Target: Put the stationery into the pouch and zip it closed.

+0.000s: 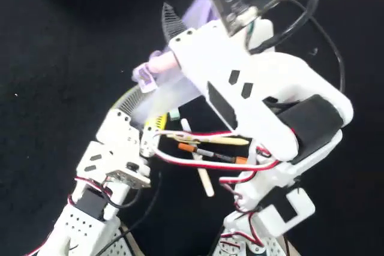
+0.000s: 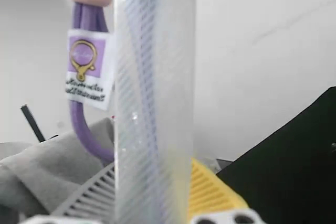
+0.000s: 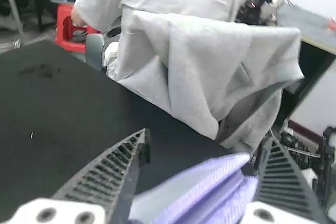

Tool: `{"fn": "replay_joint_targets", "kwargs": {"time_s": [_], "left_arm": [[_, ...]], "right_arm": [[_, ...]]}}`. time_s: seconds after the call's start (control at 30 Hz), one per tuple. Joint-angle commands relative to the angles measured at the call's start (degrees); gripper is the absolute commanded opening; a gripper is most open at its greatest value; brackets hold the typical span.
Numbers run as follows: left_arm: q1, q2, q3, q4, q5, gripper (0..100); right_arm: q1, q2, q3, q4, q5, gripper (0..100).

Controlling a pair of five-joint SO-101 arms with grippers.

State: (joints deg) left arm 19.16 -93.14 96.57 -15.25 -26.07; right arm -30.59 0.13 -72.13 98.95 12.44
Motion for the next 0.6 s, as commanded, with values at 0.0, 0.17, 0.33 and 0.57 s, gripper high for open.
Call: {"fn": "replay_joint_targets", "kwargs": {"time_s": [0.0, 0.17, 0.33, 0.57], "left_arm": [[-6.5, -1.1, 1.3, -3.0, 0.5, 3], [-9.3, -0.7, 1.3, -2.5, 0.5, 3], [-8.8, -0.7, 1.3, 2.8, -1.9, 3], [-7.4, -0.7, 1.3, 4.4, -8.8, 3]], "right_arm": [[-4.7, -3.4, 8.8, 2.1, 5.8, 32.8], [-12.3, -7.3, 16.1, 2.0, 11.8, 32.8], [-16.8, -9.0, 18.0, 2.1, 16.1, 32.8], [-23.0, -8.7, 21.1, 2.2, 18.3, 32.8]]}}
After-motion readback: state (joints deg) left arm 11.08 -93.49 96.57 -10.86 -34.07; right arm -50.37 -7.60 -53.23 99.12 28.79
